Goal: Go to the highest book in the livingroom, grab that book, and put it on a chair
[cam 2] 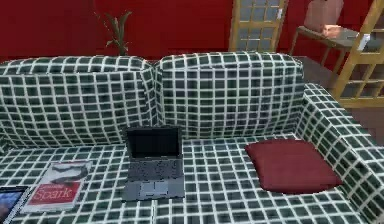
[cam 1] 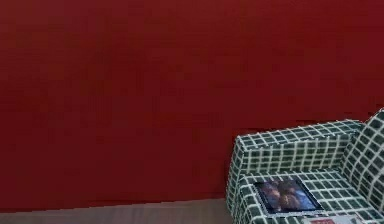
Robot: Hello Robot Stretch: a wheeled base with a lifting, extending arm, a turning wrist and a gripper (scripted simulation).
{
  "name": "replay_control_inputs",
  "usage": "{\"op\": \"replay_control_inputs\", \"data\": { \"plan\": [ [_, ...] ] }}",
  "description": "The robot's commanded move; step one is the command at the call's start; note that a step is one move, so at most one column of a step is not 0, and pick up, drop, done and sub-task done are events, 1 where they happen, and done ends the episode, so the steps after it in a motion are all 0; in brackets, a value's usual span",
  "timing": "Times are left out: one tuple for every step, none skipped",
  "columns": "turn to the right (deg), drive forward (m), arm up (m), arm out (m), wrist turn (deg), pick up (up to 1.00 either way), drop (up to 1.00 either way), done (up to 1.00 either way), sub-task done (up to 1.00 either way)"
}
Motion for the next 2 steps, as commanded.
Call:
{"op": "replay_control_inputs", "data": {
  "plan": [
    [-45.0, 0.0, 0.0, 0.0, 0.0, 0.0, 0.0, 0.0, 0.0],
    [-45.0, 0.0, 0.0, 0.0, 0.0, 0.0, 0.0, 0.0, 0.0]
  ]
}}
